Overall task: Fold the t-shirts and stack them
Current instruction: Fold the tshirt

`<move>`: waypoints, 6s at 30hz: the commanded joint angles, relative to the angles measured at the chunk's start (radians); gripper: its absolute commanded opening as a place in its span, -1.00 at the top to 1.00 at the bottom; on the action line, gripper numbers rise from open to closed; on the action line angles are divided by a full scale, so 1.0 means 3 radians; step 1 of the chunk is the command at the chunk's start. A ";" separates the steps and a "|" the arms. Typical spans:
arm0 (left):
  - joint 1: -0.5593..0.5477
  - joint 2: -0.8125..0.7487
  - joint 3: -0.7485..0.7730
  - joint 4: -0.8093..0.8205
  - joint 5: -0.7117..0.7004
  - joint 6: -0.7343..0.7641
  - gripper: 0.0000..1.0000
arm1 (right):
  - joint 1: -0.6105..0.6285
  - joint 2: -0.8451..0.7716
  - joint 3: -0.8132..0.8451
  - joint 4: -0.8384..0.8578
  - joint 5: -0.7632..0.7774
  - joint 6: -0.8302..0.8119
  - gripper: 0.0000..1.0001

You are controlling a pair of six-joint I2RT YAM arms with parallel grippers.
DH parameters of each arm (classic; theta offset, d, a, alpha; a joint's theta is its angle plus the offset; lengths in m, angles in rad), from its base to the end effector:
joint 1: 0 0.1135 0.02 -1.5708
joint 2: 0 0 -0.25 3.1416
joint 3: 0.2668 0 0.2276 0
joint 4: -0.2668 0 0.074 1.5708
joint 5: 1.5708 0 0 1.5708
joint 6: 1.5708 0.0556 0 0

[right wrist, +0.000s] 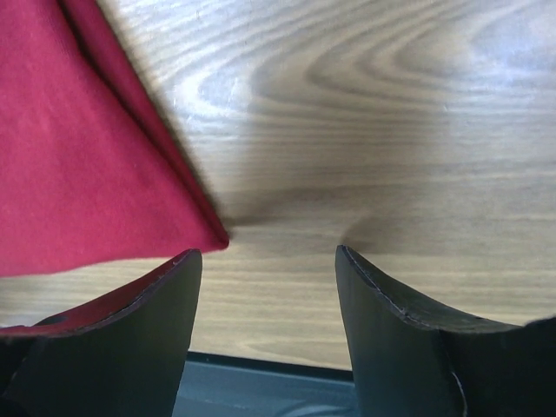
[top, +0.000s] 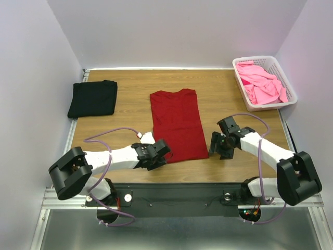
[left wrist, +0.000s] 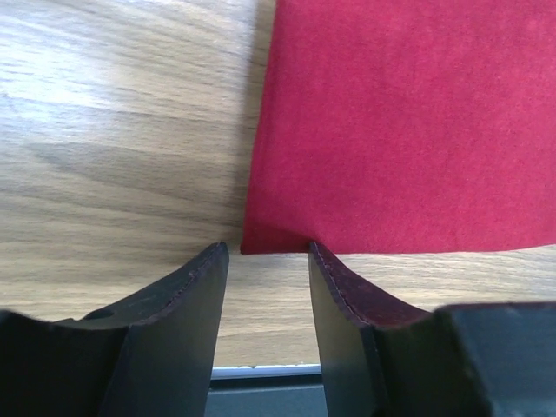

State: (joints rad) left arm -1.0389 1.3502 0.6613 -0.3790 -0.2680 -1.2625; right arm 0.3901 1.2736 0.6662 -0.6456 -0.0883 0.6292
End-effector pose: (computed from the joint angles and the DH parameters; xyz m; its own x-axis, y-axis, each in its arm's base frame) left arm 0.1316 -0.1946 0.1524 -0.8651 -0.3417 -0.3673 -0.1909 0.9013 -0.3888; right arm 0.1847 0.0813 0.1536 -0.9482 0.2440 -0.2033 0.1902 0.9490 0.2516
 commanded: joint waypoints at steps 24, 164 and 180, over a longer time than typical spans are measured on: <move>0.0155 0.0264 -0.0031 -0.0005 -0.0017 0.0368 0.28 | 0.0397 0.0520 0.0080 0.0409 0.0069 0.0239 -0.04; 0.2175 0.1568 0.2265 0.1667 0.0090 0.3400 1.00 | -0.0216 0.2438 0.3562 0.0025 0.1455 -0.0446 0.99; 0.2175 0.2039 0.2398 0.1841 0.0341 0.3528 0.94 | -0.0252 0.2535 0.3302 0.0194 0.1639 -0.0221 0.97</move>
State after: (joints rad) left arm -0.4168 1.9579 1.3312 0.1394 -0.1295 -0.2512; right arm 0.3569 2.0335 1.6680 -0.6079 0.2863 0.5434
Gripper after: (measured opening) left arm 0.116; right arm 0.041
